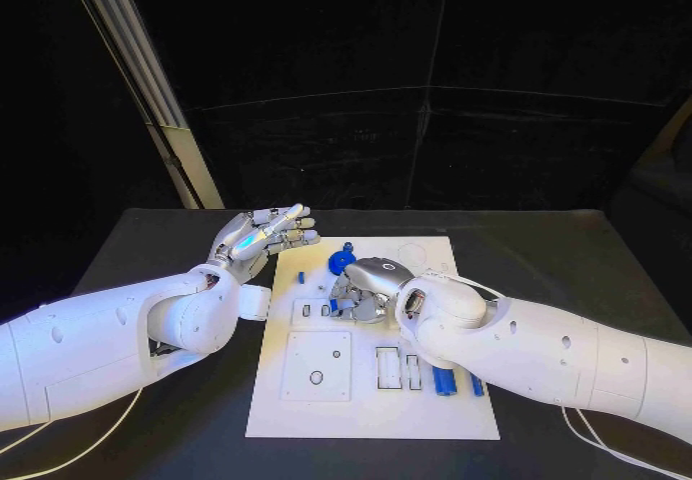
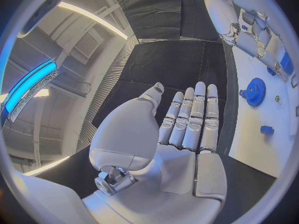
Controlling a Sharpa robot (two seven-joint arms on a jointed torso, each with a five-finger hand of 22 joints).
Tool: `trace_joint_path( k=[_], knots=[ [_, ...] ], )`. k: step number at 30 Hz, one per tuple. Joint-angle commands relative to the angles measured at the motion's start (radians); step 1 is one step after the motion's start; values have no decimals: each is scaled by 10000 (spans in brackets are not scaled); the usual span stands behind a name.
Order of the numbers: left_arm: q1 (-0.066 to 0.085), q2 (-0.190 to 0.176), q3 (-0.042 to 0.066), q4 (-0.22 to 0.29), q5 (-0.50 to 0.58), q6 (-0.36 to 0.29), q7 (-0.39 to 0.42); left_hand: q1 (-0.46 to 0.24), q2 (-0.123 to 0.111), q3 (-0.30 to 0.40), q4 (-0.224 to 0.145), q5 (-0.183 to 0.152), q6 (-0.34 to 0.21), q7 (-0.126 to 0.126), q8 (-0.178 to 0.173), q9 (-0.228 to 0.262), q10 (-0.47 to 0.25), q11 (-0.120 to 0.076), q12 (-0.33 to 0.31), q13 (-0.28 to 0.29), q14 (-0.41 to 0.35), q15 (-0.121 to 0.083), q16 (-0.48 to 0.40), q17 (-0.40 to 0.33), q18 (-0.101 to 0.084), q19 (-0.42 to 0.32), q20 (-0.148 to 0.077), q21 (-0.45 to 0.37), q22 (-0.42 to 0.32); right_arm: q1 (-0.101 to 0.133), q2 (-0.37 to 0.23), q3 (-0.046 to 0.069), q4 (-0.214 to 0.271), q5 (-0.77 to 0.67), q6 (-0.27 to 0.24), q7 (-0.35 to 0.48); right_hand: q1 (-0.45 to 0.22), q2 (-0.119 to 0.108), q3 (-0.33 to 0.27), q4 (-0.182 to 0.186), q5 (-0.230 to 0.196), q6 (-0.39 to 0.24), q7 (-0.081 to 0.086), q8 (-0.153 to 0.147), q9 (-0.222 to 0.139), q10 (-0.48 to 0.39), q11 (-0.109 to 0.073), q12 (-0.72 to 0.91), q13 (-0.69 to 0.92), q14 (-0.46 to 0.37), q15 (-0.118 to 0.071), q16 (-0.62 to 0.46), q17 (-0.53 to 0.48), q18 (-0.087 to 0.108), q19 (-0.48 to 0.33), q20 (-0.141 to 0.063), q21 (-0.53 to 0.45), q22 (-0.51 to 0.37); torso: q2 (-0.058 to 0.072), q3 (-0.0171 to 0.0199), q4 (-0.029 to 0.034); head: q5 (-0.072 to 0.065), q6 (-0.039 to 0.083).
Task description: Assemble the parts on the task board
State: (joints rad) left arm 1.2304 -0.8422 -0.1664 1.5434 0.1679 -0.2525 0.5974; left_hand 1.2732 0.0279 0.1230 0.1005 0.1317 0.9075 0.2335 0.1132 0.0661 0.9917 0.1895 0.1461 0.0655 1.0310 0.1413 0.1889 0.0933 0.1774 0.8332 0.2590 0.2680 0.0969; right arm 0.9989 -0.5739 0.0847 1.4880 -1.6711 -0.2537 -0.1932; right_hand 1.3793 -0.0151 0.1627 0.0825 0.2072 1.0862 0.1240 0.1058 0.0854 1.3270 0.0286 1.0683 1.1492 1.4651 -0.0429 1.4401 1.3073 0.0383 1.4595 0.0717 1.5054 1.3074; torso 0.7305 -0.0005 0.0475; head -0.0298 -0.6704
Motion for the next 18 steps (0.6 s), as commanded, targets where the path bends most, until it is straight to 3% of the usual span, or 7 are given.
trace_joint_path(
  k=[1,8,18],
  knots=[
    [18,-1,9,5,-19,153,-3,37,53,8,-41,15,-56,145,-69,-4,-35,25,-46,-8,-6,74,-43,-12,62,18,20,-49,-10,-34,-27,-42,16,-277,443,-313,-95,-234,-8,87,38,-89,-26,-95,-75,-103,53,-115,-47,544,56,-69,91,33,-108,12,-76,837,5,1,-8,24,-12],
    [18,15,9,-37,-19,206,-9,45,71,21,-49,19,-35,122,-62,0,-20,13,-43,-5,3,70,-45,-12,64,21,19,-51,-15,-34,-24,-42,64,-298,434,-306,-287,-476,31,177,451,-137,11,-148,-88,-141,90,-157,-72,542,96,-93,80,44,-136,66,-101,798,-2,0,-4,40,23],
    [18,20,9,-73,-19,247,-14,90,112,70,-86,28,-12,87,-60,3,-4,-9,-47,-6,15,59,-55,-13,67,25,14,-54,-27,-34,-46,-42,77,-327,372,-404,-483,-662,-15,284,537,-210,39,-204,-103,-204,119,-276,-167,542,119,-108,73,48,-147,88,-114,781,4,-2,-6,38,3]
  ],
)
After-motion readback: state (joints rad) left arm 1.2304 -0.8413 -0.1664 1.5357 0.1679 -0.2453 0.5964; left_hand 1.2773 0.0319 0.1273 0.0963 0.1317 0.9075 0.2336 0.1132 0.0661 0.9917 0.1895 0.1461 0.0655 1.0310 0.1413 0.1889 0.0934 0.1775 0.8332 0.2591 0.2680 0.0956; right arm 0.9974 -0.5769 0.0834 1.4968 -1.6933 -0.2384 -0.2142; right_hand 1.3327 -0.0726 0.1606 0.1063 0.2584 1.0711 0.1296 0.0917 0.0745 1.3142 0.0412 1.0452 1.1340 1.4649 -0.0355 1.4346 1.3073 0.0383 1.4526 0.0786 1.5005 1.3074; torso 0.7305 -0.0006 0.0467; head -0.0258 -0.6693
